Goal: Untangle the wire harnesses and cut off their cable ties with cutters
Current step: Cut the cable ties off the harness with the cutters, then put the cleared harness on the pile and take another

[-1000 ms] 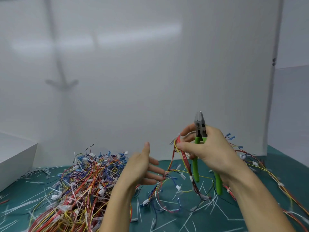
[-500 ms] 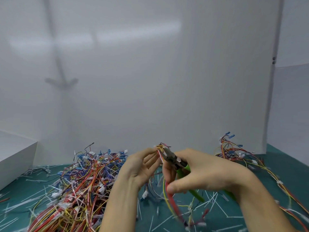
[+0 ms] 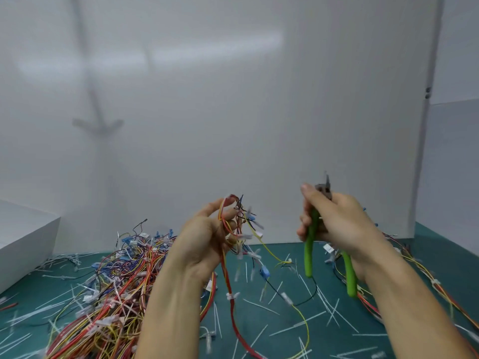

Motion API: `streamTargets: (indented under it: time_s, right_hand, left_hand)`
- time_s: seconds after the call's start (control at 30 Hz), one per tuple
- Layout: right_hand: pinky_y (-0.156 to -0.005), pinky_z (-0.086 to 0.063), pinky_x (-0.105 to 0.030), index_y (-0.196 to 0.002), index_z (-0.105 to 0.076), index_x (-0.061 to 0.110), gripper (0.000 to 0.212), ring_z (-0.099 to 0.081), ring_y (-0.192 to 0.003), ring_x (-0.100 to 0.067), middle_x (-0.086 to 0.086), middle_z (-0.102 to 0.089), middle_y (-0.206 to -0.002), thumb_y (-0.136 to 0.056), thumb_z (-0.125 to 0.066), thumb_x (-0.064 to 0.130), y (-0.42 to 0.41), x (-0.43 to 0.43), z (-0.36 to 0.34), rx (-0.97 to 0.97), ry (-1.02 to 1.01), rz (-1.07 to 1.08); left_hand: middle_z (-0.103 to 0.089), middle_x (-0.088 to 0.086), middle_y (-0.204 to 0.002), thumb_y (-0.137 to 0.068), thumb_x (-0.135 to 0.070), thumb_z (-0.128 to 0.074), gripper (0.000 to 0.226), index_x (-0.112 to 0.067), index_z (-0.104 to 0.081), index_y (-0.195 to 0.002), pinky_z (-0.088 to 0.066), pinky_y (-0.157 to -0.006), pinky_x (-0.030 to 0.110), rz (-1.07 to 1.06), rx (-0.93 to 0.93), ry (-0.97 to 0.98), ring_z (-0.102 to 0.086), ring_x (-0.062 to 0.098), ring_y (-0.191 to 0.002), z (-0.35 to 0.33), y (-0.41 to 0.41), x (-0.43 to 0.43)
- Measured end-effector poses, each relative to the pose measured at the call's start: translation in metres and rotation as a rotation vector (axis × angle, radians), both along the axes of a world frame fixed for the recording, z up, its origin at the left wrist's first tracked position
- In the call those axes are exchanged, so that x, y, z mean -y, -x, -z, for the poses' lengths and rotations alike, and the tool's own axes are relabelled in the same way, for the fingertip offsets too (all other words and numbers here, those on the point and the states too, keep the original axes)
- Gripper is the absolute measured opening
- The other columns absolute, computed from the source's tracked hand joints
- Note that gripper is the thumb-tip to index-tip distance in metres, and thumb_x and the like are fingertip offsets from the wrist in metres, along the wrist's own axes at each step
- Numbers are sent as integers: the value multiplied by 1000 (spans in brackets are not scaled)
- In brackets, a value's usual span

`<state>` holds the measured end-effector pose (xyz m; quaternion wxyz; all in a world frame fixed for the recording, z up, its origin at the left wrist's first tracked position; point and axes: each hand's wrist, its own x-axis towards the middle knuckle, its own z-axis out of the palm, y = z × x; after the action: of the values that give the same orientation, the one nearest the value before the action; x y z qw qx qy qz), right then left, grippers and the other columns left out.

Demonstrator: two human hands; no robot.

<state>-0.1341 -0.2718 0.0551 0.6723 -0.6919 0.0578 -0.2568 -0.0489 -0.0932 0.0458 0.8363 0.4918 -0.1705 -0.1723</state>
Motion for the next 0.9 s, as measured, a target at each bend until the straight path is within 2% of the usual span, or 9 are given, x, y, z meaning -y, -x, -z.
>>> streamTargets:
  time_s: [0.07,0.17,0.27,0.33,0.43,0.6,0.7,0.83,0.9]
  right_hand:
    - [-62,-53,-39,-73,-56,12,39,-60,-51,-20,-3,-54,-57,-99,-53,41,-6,11,8,-37,111,146]
    - [-60,-43,-34,-73,-52,14,43,-57,-58,-24,-2,-50,-59,-102,-42,43,-18,31,27,-272,581,324]
    - [-60,-36,-31,-107,-48,8,27,-56,-78,-24,-8,-56,-88,-105,-34,31,-38,37,55,-591,851,265]
    - [-74,-42,-32,-127,-37,1,31,-58,-104,-32,-17,-57,-114,-103,-34,22,-49,34,76,-765,921,237]
    - [-102,-38,-44,-135,-25,0,40,-42,-130,-39,-24,-43,-140,-100,-35,16,-58,25,104,-917,953,149]
    - [-109,-34,-43,-139,-26,4,44,-30,-133,-35,-20,-34,-145,-101,-39,22,-62,13,132,-973,1047,47]
    - [-109,-34,-42,-139,-27,3,48,-31,-134,-35,-21,-34,-144,-103,-41,30,-61,11,139,-994,1077,30]
    - [-107,-36,-43,-139,-30,7,54,-37,-133,-35,-19,-38,-144,-101,-44,42,-58,12,136,-992,1161,42]
    - [-104,-38,-43,-136,-39,8,48,-45,-129,-32,-16,-48,-140,-102,-41,43,-57,12,124,-930,1248,122]
  left_hand:
    - [-53,-2,-54,-67,26,-21,61,-5,-58,-104,-33,-34,16,15,47,16,-41,10,-51,-4,3,-6]
    - [-47,-2,-59,-47,17,-24,72,-4,-60,-106,-26,-35,17,18,115,33,-35,10,-52,-10,7,-13]
    - [-43,-1,-61,-44,15,-27,73,-6,-63,-105,-25,-36,16,5,159,32,-32,10,-55,-12,10,-16]
    - [-43,-1,-61,-44,15,-28,72,-7,-65,-102,-25,-36,16,-3,174,28,-32,11,-57,-12,11,-17]
    - [-43,-2,-61,-45,15,-28,73,-8,-67,-103,-24,-39,16,-19,191,22,-32,11,-57,-12,10,-19]
    - [-42,-1,-60,-53,21,-20,77,-13,-75,-94,-24,-38,15,-51,194,8,-33,10,-55,-11,7,-23]
    - [-42,-2,-59,-65,25,-12,80,-14,-72,-103,-25,-37,15,-65,204,-18,-33,11,-54,-10,7,-24]
    - [-41,-3,-60,-68,26,-13,81,-16,-72,-105,-20,-43,18,-73,238,-52,-31,10,-55,-11,5,-25]
    - [-42,-3,-59,-70,27,-14,82,-18,-75,-102,-21,-45,19,-71,260,-65,-31,10,-55,-11,6,-25]
